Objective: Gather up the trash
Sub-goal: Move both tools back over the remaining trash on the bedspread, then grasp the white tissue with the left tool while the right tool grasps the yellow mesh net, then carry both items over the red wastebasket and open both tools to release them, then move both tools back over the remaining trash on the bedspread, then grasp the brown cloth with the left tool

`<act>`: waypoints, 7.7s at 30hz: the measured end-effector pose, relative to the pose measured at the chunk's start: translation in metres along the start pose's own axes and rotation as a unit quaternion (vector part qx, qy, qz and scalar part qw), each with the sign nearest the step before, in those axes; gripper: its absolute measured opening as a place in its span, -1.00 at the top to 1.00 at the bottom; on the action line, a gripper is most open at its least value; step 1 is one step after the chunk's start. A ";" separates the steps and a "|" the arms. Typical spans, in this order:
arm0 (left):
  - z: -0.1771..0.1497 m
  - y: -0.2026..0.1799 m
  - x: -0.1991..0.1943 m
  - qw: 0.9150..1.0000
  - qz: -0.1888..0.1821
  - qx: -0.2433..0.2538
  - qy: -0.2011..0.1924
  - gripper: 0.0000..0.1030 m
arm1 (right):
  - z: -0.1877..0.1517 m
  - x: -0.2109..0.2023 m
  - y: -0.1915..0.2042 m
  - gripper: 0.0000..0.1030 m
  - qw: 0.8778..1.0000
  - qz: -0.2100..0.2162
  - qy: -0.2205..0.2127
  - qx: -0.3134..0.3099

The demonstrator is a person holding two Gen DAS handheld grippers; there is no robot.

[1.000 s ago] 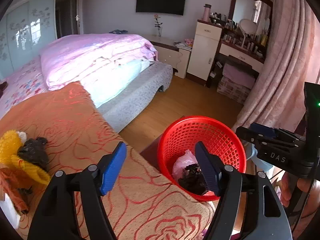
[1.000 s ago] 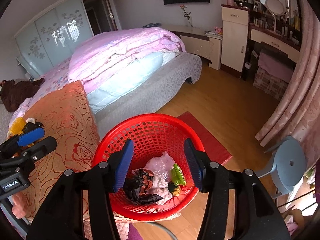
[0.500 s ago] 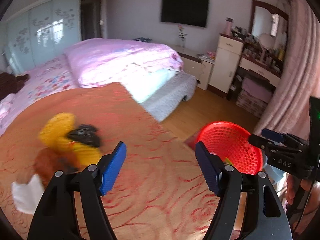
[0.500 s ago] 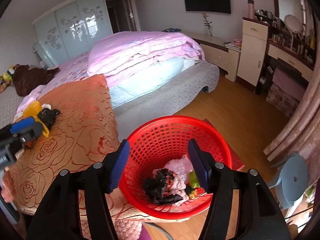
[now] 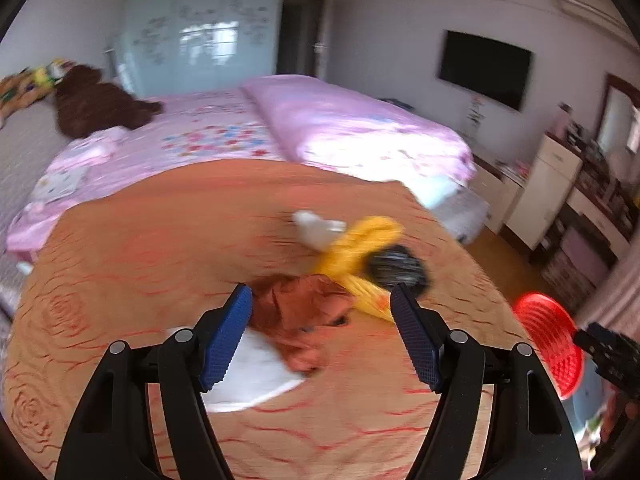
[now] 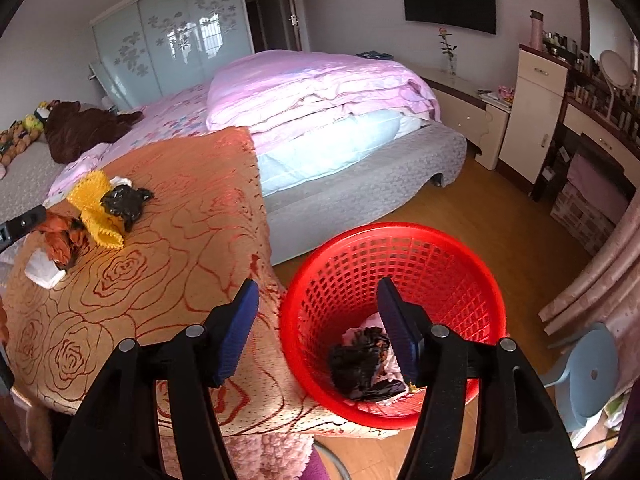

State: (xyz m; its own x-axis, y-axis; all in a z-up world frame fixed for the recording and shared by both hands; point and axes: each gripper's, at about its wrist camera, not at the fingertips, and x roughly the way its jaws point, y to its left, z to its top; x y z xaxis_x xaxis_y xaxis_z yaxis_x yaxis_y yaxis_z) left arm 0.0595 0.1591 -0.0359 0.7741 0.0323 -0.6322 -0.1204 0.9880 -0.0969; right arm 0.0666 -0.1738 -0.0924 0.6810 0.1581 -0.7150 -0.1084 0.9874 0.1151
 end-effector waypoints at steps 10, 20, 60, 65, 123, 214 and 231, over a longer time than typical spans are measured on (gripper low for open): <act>-0.019 0.053 -0.003 0.998 0.035 -0.049 0.015 -0.34 | -0.003 0.009 0.022 -0.15 0.999 0.020 0.017 -0.020; -0.037 0.072 -0.012 0.997 -0.003 -0.074 0.016 -0.33 | -0.004 0.008 0.054 -0.15 0.997 0.048 0.021 -0.056; -0.032 0.095 -0.027 0.992 -0.052 -0.114 -0.007 0.89 | 0.017 0.014 0.145 -0.15 0.982 0.120 0.008 -0.145; -0.021 0.098 -0.051 0.992 -0.039 -0.111 -0.041 0.89 | 0.025 0.032 0.177 -0.15 0.974 0.149 0.019 -0.173; 0.004 -0.019 -0.056 0.993 -0.105 0.025 -0.051 0.88 | 0.053 -0.023 0.092 0.63 0.991 0.100 -0.041 -0.085; -0.004 -0.130 0.015 0.986 -0.121 0.107 0.038 -0.40 | 0.010 -0.016 -0.036 -0.20 0.998 -0.002 -0.034 0.054; 0.000 0.024 0.026 0.999 -0.008 -0.024 0.048 -0.45 | 0.012 -0.009 0.015 -0.34 0.999 0.026 -0.021 0.002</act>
State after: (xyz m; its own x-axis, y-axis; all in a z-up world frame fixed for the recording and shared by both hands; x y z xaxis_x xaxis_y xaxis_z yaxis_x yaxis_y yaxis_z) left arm 0.0765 0.1833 -0.0547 0.7131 0.0001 -0.7011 -0.1407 0.9797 -0.1429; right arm 0.0672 -0.1601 -0.0758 0.7041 0.2082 -0.6789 -0.1412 0.9780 0.1535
